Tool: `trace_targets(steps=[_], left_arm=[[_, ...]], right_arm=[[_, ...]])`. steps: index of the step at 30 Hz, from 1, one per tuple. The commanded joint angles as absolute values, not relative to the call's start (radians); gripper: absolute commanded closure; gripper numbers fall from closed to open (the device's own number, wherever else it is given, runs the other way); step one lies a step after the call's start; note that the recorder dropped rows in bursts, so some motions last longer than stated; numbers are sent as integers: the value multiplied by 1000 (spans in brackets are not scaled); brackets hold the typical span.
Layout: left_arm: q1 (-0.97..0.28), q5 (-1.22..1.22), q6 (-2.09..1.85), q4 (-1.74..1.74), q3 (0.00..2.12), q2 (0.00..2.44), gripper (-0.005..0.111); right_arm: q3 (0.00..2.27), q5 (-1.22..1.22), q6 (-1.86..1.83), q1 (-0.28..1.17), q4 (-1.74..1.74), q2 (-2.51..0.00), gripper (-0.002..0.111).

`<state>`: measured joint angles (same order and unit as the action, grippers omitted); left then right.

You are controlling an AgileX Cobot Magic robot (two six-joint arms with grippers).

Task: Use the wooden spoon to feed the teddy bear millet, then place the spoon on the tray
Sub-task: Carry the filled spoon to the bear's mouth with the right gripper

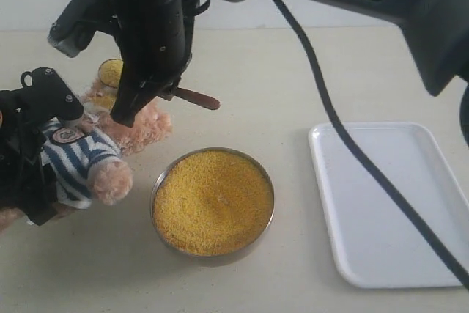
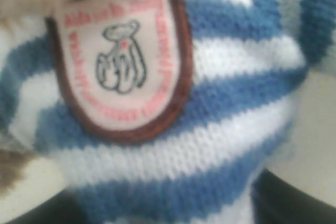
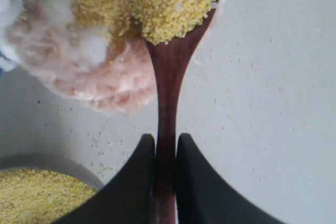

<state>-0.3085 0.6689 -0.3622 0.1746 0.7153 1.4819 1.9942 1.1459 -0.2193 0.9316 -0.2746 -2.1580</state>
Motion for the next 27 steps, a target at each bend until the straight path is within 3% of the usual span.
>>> trace_targets(steps=[1, 27], left_arm=[[-314, 646, -352, 164, 715, 1472, 103], [-314, 647, -361, 164, 715, 1472, 103]], right_arm=[[2003, 1114, -211, 962, -348, -2155, 109], [1920, 1150, -112, 1055, -736, -2173, 109]])
